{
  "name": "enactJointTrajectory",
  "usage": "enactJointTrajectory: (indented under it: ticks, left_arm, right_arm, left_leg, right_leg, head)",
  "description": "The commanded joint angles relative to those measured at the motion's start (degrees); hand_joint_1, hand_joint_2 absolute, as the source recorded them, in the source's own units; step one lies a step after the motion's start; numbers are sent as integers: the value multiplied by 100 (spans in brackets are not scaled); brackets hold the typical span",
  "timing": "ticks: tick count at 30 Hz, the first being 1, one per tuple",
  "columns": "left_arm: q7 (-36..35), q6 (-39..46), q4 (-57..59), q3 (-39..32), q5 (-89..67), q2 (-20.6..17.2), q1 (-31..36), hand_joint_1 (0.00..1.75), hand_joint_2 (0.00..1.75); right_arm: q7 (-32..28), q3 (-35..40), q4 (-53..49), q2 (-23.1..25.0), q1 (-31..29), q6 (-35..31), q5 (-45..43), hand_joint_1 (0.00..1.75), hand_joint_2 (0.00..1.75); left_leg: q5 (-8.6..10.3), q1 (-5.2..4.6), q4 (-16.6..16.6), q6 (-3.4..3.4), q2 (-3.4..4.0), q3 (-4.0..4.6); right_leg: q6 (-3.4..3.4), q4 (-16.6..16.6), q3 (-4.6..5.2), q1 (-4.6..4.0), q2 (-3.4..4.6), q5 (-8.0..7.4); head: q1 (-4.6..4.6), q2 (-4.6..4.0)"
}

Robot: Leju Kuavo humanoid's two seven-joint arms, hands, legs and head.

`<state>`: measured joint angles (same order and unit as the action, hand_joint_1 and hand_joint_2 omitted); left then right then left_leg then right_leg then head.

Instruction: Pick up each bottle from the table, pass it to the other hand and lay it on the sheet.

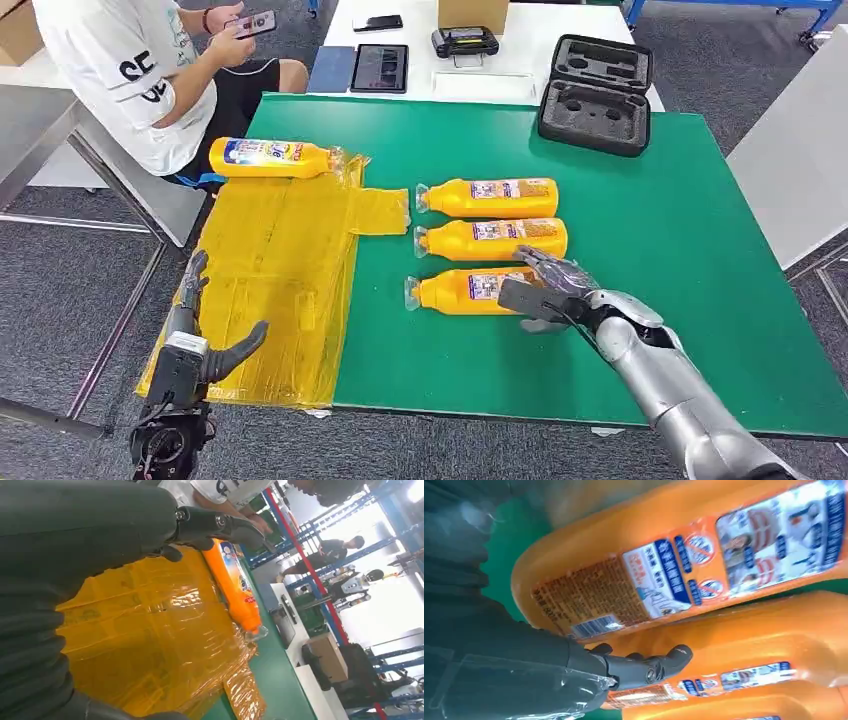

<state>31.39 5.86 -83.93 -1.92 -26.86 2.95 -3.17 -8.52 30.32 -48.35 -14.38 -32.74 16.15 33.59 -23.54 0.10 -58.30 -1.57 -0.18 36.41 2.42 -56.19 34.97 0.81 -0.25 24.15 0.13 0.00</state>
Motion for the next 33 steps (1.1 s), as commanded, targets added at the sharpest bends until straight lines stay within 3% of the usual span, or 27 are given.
enactJointTrajectory:
  ticks: [1,3,6,8,13,17,27,28,29,30,31,33]
  left_arm:
    - [-29,-39,451,-114,15,-18,173,0,175]
    - [-33,-54,475,-106,20,-5,216,0,175]
    - [-34,-57,482,-106,20,0,228,0,175]
    - [-34,-57,482,-106,20,0,228,0,175]
    - [-54,-90,499,-101,22,1,229,0,175]
    - [-58,-130,565,-59,8,31,292,0,175]
    - [-82,-129,431,-47,5,10,188,0,175]
    - [-82,-129,431,-47,5,10,188,0,175]
    - [-83,-129,430,-44,5,14,189,0,175]
    - [-90,-129,418,-42,8,16,181,0,175]
    - [-90,-129,417,-40,8,17,175,0,175]
    - [-100,-128,428,-27,13,1,153,0,175]
  right_arm:
    - [28,273,370,-82,-211,147,-45,0,175]
    - [24,307,391,-103,-209,172,-44,0,175]
    - [16,319,393,-109,-211,187,-51,0,175]
    - [16,319,393,-109,-211,187,-51,0,175]
    - [26,390,438,-152,-296,325,-75,0,175]
    - [13,445,466,-226,-284,387,-128,0,175]
    - [116,447,295,-158,-109,265,-118,16,175]
    - [116,447,295,-158,-109,265,-118,33,175]
    - [114,450,293,-155,-97,263,-117,61,175]
    - [122,432,262,-157,-79,240,-115,133,175]
    - [121,433,260,-155,-63,236,-114,147,175]
    - [137,402,210,-152,12,196,-106,157,175]
  left_leg:
    - [-9,2,7,7,7,-30]
    - [-21,4,8,13,12,-58]
    - [-2,1,5,5,-2,-14]
    - [-18,4,4,12,4,-51]
    - [-2,0,4,4,1,-12]
    - [-11,1,4,6,2,-33]
    - [-10,4,5,8,5,-29]
    - [-5,2,5,6,2,-20]
    - [-12,4,6,9,4,-37]
    - [-9,3,5,7,4,-28]
    - [-8,3,5,6,3,-25]
    - [-11,4,6,7,4,-33]
  right_leg:
    - [-9,5,-27,-2,7,7]
    - [-17,7,-54,-5,13,17]
    - [-5,5,-13,-2,-2,3]
    - [-15,3,-48,-5,4,17]
    - [-4,3,-10,-1,1,2]
    - [-8,3,-31,-2,2,11]
    - [-9,6,-27,-5,6,8]
    - [-6,5,-18,-3,3,5]
    - [-10,6,-34,-5,4,11]
    - [-8,5,-25,-4,4,8]
    - [-7,6,-23,-4,4,6]
    - [-9,7,-31,-5,4,9]
  head:
    - [0,0]
    - [-2,0]
    - [0,0]
    - [-2,0]
    - [-2,0]
    - [-2,0]
    - [0,0]
    - [-2,0]
    - [-2,0]
    - [-2,0]
    - [-2,0]
    - [-2,0]
